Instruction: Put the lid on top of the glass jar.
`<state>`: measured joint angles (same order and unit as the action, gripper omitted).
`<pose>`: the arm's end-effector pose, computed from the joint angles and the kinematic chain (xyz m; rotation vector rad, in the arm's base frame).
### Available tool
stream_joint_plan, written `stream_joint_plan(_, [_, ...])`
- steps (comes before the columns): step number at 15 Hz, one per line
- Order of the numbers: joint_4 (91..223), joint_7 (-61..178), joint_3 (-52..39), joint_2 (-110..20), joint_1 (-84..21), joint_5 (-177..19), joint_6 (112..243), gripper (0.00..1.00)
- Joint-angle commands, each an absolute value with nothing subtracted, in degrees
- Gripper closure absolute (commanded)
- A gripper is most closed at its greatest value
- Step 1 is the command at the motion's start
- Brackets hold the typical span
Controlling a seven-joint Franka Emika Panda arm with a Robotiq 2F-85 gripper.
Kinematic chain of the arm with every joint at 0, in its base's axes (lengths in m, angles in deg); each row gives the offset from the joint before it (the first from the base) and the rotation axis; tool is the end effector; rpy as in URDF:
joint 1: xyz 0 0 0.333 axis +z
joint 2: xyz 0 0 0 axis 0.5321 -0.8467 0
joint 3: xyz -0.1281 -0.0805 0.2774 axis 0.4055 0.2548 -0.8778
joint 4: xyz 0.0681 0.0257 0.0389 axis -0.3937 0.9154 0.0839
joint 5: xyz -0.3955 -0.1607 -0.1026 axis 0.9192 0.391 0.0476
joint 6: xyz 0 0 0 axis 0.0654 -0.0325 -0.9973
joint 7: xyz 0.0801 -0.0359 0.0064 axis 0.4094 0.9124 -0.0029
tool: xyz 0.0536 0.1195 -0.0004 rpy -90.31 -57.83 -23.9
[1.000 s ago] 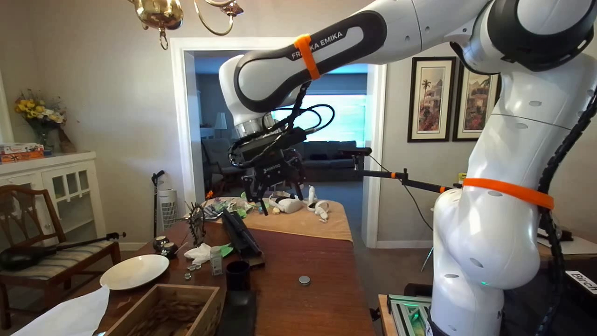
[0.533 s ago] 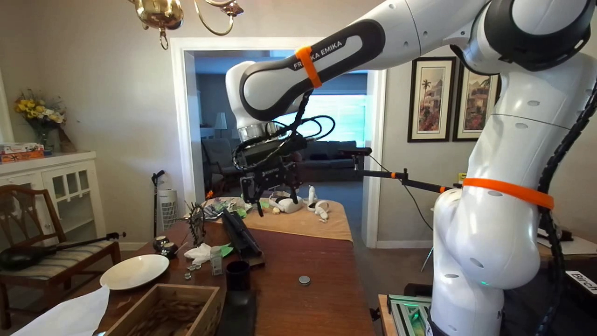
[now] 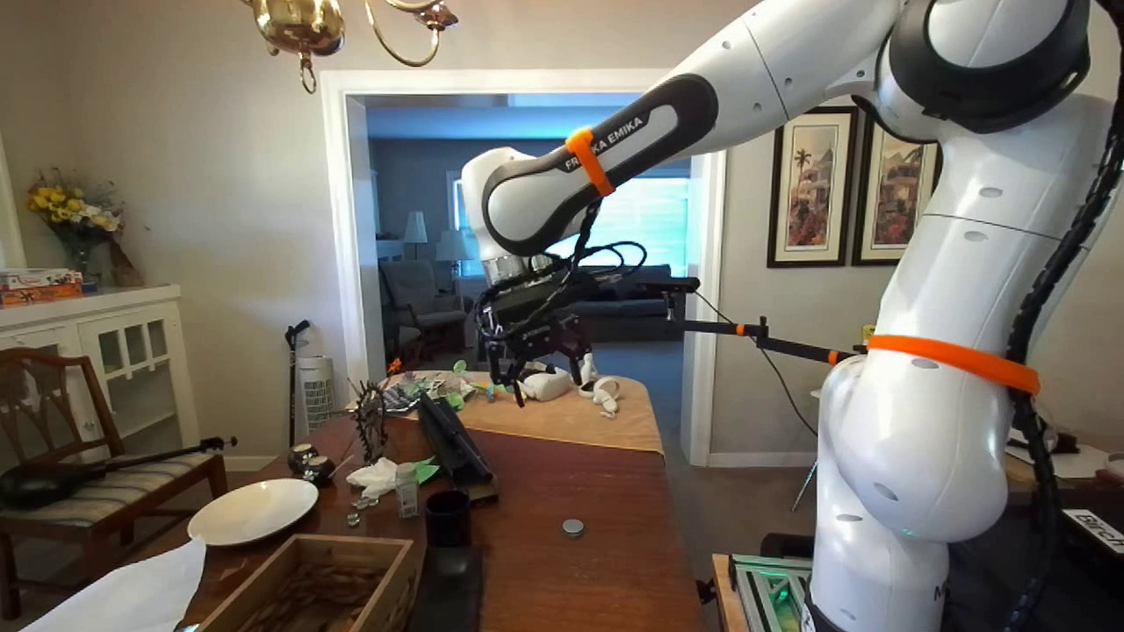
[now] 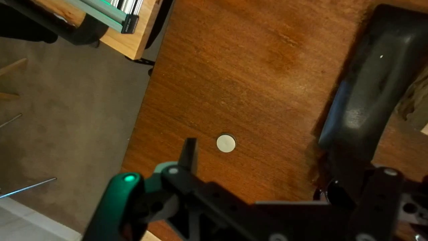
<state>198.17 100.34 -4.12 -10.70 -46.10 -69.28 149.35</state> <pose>0.4368 -0.1818 0.4032 2.5161 -1.4987 -0.1706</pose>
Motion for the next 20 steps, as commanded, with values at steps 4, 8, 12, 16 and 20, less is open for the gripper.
stream_joint_plan(4, [201.1, 97.1, -2.5, -11.1, -47.9, -66.6, 154.6, 0.00])
stream_joint_plan(8, [201.7, 97.1, -2.3, -11.3, -48.4, -65.9, 155.6, 0.00])
stream_joint_plan(12, [201.8, 97.7, -2.7, -11.8, -48.3, -65.5, 155.0, 0.00])
stream_joint_plan(16, [204.3, 110.5, -2.5, -14.3, -50.6, -63.3, 159.6, 0.00])
stream_joint_plan(20, [203.6, 115.2, 0.8, -17.8, -52.7, -64.2, 158.5, 0.00])
